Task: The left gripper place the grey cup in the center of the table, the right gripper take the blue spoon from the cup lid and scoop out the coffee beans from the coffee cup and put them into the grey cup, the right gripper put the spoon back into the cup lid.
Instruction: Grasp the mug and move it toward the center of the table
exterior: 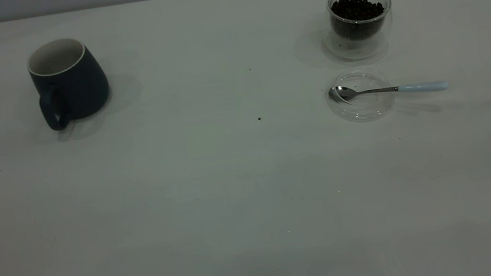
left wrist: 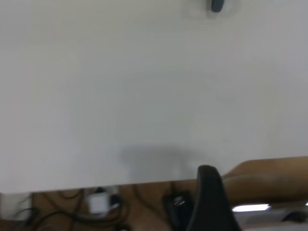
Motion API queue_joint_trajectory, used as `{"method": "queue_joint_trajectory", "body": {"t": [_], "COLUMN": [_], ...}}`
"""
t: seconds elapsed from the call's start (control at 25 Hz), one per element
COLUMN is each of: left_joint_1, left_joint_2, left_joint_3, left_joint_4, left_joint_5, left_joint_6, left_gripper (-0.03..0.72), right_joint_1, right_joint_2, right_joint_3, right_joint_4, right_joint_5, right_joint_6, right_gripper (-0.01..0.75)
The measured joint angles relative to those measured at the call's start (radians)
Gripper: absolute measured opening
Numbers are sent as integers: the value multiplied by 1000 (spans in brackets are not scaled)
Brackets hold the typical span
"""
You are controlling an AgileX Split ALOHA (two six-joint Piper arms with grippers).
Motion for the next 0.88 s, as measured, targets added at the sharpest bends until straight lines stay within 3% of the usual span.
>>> {"method": "queue_joint_trajectory", "body": {"t": [0.32, 0.88], "left_joint_1": [0, 0], "left_joint_2": [369, 996], "left_joint_3": [-131, -257], "left_joint_4": [48, 48], "left_joint_5": [-161, -627], "left_joint_6": [230, 780], "left_gripper": [567, 567], "right_joint_1": [0, 0], "right_joint_2": [0, 0], "right_joint_3": [0, 0], "right_joint_4": [0, 0], "right_joint_5": [0, 0], "right_joint_6": [1, 0], "right_gripper": [565, 565]}}
